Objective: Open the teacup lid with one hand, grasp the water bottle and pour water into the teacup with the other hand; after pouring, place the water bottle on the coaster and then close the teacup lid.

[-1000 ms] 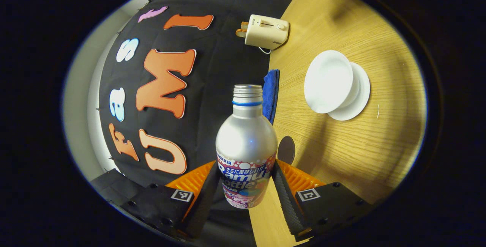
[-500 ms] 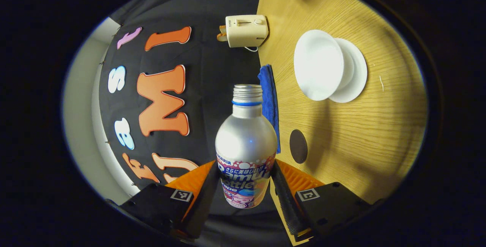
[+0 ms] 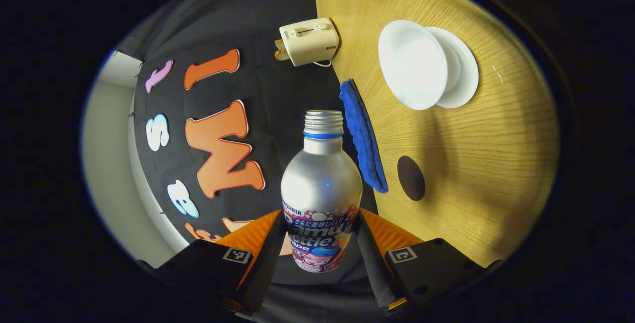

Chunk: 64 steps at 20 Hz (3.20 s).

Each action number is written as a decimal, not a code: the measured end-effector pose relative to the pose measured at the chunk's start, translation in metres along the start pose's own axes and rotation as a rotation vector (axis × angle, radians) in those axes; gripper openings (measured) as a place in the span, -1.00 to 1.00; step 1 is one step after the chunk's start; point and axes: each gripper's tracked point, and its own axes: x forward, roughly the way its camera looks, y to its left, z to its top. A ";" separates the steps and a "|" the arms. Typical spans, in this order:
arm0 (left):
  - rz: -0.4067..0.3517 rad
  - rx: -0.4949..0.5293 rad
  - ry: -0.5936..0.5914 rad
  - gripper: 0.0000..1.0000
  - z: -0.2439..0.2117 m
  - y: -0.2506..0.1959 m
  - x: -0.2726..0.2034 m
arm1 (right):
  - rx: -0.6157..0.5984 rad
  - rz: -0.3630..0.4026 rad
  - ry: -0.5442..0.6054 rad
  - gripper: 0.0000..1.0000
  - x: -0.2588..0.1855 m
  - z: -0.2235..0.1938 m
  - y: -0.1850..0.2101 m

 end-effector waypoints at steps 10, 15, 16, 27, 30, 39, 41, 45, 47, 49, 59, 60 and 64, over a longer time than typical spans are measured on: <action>0.081 0.092 -0.003 0.65 -0.005 0.027 0.004 | 0.002 0.002 -0.002 -0.51 0.000 0.002 -0.001; 0.123 0.114 -0.009 0.63 -0.004 0.043 0.005 | 0.008 0.006 -0.007 -0.51 0.000 0.002 -0.001; 0.134 0.120 -0.015 0.63 -0.001 0.047 0.004 | 0.015 0.006 -0.008 -0.51 0.000 0.002 -0.001; 0.210 0.171 -0.058 0.73 0.020 0.078 0.004 | 0.018 -0.005 -0.002 -0.51 -0.001 0.004 -0.003; 0.224 0.180 -0.061 0.63 0.021 0.088 0.003 | 0.012 -0.003 -0.003 -0.51 -0.001 0.005 -0.004; 0.242 0.223 -0.068 0.63 0.026 0.089 0.004 | 0.000 0.016 0.002 -0.51 0.000 0.002 -0.002; 0.236 0.237 -0.072 0.68 0.027 0.083 0.004 | -0.002 0.020 0.003 -0.51 0.001 0.003 -0.001; 0.226 0.264 -0.088 0.68 0.032 0.073 0.006 | -0.001 0.021 0.006 -0.51 0.001 0.002 -0.002; 0.203 0.267 -0.099 0.68 0.036 0.062 0.005 | 0.003 0.025 0.009 -0.51 0.001 0.002 -0.001; 0.183 0.268 -0.107 0.62 0.036 0.051 0.005 | 0.000 0.026 0.014 -0.51 0.002 0.001 -0.001; 0.167 0.268 -0.127 0.68 0.043 0.036 0.006 | -0.020 0.056 0.033 -0.51 0.002 0.000 0.003; 0.172 0.264 -0.131 0.68 0.043 0.037 0.006 | -0.023 0.057 0.035 -0.51 0.003 0.000 0.003; 0.183 0.173 -0.119 0.60 0.036 0.042 0.007 | -0.031 0.064 0.037 -0.51 0.002 0.002 0.003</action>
